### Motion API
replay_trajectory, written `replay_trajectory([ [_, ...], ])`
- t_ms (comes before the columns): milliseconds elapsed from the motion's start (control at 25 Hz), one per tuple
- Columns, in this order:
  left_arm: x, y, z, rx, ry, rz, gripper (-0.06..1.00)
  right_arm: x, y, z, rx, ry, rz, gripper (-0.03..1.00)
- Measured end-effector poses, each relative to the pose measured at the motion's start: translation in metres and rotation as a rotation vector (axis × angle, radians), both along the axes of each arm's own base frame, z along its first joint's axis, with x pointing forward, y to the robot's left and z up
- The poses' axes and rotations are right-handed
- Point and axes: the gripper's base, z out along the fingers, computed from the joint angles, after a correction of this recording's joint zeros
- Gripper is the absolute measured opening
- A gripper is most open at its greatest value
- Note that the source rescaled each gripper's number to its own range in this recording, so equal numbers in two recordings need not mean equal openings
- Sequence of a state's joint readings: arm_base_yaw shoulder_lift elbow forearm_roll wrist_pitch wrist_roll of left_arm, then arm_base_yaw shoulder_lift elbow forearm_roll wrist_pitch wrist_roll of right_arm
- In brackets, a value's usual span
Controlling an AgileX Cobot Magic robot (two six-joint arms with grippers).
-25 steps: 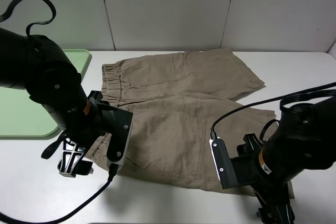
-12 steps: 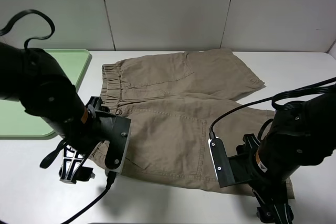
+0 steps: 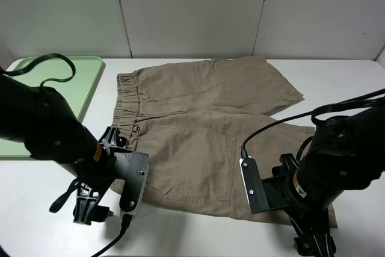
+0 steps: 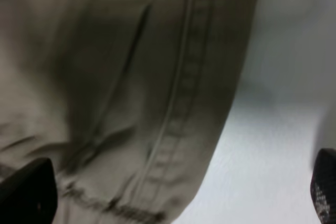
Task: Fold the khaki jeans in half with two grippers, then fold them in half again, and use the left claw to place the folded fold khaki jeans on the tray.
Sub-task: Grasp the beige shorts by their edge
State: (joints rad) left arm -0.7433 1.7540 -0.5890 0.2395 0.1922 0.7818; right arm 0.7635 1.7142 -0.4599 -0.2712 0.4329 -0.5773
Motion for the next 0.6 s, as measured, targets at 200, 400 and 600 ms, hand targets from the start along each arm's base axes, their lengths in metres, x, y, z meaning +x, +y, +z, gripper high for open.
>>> replay_trajectory([
  [200, 0.002, -0.001, -0.008, 0.028, 0.031, 0.004, 0.96, 0.0, 0.0, 0.0, 0.001, 0.001, -0.002, 1.0],
  [400, 0.002, -0.002, -0.011, 0.046, 0.052, 0.015, 0.91, 0.0, 0.0, -0.001, 0.002, 0.001, -0.003, 1.0],
  [600, 0.002, -0.002, -0.013, 0.048, 0.063, 0.028, 0.66, 0.0, 0.0, -0.001, 0.001, 0.002, -0.003, 1.0],
])
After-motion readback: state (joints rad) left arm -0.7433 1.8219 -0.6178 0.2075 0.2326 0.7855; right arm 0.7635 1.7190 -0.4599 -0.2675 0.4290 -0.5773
